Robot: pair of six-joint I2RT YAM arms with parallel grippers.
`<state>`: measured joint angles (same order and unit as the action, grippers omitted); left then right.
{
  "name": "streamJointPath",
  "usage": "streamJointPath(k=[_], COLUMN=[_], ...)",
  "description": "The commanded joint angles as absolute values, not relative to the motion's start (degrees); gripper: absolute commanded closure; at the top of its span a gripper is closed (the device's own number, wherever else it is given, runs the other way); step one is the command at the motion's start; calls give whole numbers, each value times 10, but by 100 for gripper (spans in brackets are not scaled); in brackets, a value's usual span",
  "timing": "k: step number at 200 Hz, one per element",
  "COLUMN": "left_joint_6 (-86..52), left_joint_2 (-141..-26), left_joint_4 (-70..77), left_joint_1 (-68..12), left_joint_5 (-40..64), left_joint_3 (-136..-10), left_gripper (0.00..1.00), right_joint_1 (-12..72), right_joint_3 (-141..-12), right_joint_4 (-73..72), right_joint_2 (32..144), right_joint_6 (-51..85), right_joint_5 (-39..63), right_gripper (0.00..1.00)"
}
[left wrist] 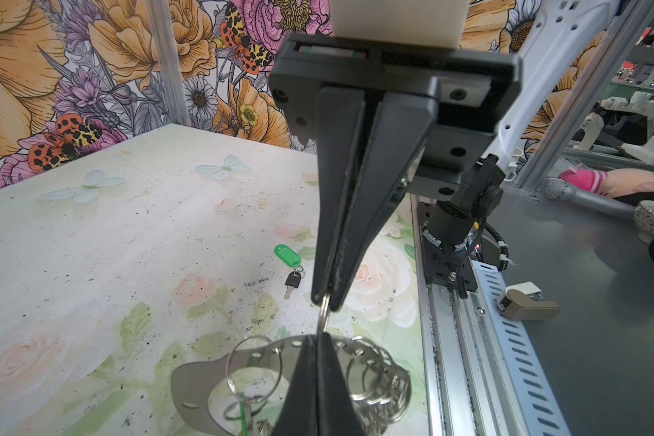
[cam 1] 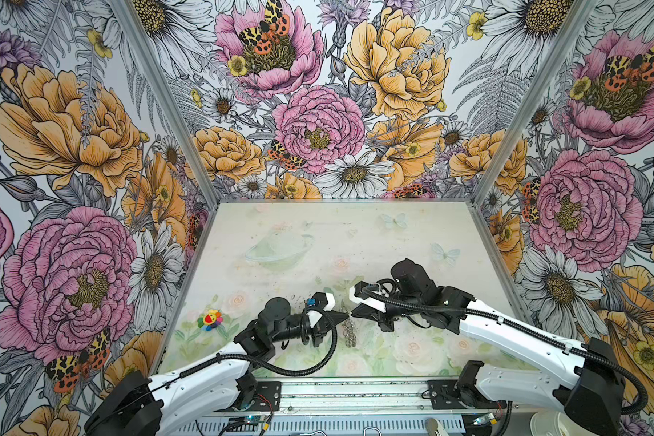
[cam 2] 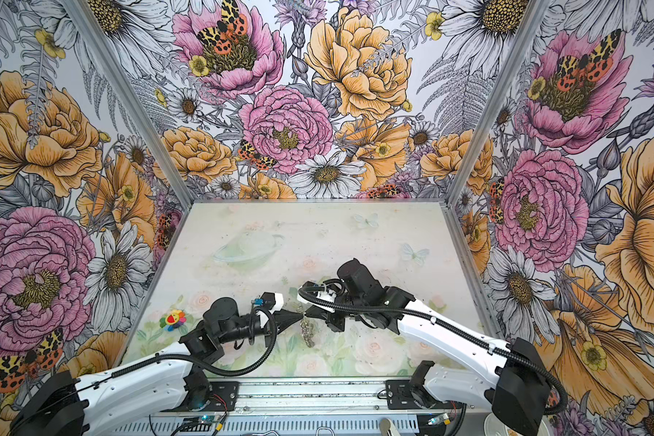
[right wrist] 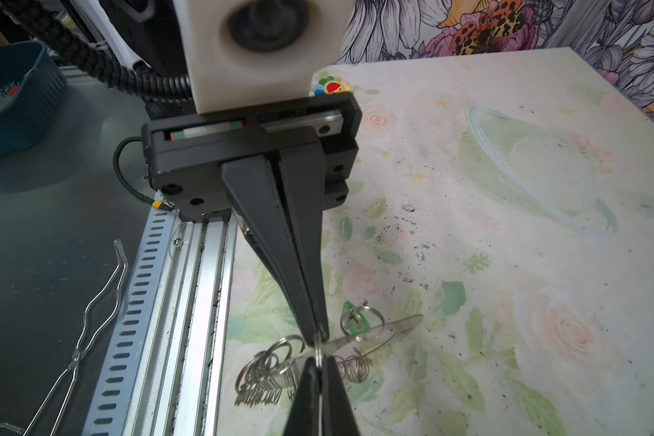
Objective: Attach keys to a key ring
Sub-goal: Pass the keyring.
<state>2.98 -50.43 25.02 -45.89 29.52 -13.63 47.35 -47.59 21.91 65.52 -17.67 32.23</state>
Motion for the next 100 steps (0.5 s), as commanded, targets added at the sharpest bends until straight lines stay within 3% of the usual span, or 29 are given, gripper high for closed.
streamJointPath(k=[1,17,40,100], left_joint_6=[36,33,11,-33], left_joint_2=[-501,-491,-468,-421], left_joint_4=[241,240,241,258], left_joint_1=[-462,-461,-445,-439], left_joint_5=[290,278,270,260], left_joint_3=[-147,-143,-131,-96], left_gripper=[100,100,88,84], right_joint_1=[476,476,474,458], right_joint_3=[-497,-490,-470,-418], right_joint_4=[212,209,189,77], right_joint_2=[663,664,665,653], right_joint_6=[-176,-176,-169,-119], right_joint_5=[313,311,312,354], right_gripper=[100,100,100,100])
